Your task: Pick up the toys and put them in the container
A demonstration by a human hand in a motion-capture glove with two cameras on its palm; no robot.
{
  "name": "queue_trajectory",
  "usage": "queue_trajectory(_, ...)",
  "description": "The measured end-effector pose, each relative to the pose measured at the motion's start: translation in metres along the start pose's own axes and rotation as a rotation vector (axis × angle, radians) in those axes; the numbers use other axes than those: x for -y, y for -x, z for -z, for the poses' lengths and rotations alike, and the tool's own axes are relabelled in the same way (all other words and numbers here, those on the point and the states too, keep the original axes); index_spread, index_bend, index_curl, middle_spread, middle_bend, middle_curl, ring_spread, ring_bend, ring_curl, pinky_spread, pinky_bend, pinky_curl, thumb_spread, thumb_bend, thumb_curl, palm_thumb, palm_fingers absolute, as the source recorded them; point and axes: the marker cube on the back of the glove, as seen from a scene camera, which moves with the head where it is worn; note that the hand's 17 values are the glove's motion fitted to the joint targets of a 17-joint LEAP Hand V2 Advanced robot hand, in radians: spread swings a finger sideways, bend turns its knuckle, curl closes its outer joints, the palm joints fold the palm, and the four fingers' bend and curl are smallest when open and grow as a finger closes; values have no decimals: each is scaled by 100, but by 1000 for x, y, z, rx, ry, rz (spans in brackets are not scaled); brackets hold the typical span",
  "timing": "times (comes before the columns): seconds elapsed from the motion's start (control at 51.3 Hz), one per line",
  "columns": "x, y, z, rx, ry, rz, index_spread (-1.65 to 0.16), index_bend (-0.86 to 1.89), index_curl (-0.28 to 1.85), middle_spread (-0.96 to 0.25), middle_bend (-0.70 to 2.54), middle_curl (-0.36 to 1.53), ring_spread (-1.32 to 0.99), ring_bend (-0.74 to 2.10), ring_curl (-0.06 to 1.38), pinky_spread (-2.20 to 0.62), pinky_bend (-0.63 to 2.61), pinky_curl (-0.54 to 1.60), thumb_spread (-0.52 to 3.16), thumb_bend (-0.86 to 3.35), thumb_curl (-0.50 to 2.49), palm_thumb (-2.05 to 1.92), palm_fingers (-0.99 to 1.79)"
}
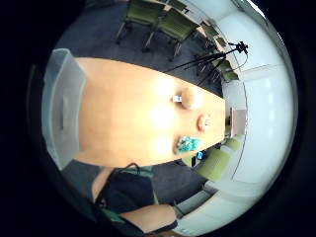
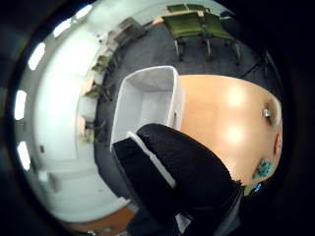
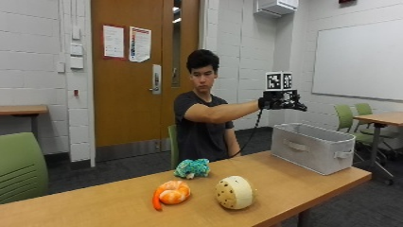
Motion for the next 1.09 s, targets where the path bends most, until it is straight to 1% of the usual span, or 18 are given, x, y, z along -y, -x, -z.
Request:
queue_trajectory(0.117,0,-5,-2,-19,-5,9,-16,27,12,-10,26,10,-22,16,3,-11,35,13,71,-10,0,-16,14)
queue_trajectory(0.254,-3,-10,-3,-13,5,18,-20,27,18,-13,27,15,-29,17,5,-14,36,17,92,-10,0,-16,10)
queue_trajectory(0.488,-12,-24,-3,-11,0,35,-23,28,26,-15,27,22,-34,18,9,-15,36,23,105,-10,1,-16,8)
queue_trajectory(0.702,-35,-53,-1,-15,-2,47,-24,28,31,-15,26,26,-36,18,12,-16,36,26,109,-10,1,-16,6)
queue_trajectory(0.839,-61,-102,9,-39,-33,26,-25,27,34,-15,26,29,-36,19,14,-15,35,28,110,-11,1,-17,6)
queue_trajectory(1.015,-99,-198,12,-27,-49,-46,-25,27,37,-15,29,32,-37,21,17,-13,28,28,106,-11,3,-17,10)
queue_trajectory(1.093,-113,-228,8,-13,-56,-71,-25,26,38,-15,29,33,-38,22,19,-13,27,28,105,-11,3,-17,11)
